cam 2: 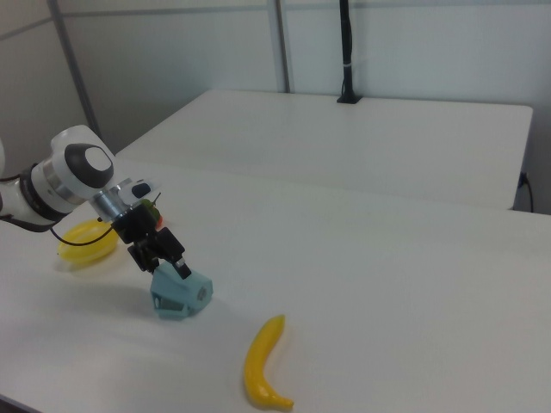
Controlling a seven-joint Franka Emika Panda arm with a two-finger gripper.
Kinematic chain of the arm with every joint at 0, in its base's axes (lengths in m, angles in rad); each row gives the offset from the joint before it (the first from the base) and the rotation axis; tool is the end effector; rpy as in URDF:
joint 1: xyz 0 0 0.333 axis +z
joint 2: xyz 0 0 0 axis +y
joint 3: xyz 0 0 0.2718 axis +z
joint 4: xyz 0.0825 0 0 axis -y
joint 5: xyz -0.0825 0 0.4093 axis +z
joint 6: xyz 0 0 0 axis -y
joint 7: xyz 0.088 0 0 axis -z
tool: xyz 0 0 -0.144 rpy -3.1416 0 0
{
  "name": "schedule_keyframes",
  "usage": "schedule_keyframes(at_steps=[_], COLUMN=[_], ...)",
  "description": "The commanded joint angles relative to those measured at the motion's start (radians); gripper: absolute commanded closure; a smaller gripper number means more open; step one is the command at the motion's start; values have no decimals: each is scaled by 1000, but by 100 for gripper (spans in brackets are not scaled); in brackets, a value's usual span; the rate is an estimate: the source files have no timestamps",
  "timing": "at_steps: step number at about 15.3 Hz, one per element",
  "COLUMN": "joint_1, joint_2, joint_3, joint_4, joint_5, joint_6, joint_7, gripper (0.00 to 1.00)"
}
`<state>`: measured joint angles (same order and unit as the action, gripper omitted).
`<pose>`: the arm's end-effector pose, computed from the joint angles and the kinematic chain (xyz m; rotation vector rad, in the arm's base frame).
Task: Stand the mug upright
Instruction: 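Move the gripper down over the tipped light-blue mug and grasp it, then rotate the held mug upward so its opening faces up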
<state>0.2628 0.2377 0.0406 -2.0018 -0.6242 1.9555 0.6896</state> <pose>0.5636 0.1152 0.2402 2.5451 -0.0786 0.0172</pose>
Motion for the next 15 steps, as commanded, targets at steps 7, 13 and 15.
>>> schedule_keyframes(at_steps=[7,13,15], joint_1=[-11,-31,-42], joint_2=[-12,-50,-66], joint_3=[-5,-8,-11], joint_4=[-48,-35,-9], joint_5=[-60,-23,79], joint_6=[16,17,13], joint_7=[-4,-21,-117], gripper=[100,100,100])
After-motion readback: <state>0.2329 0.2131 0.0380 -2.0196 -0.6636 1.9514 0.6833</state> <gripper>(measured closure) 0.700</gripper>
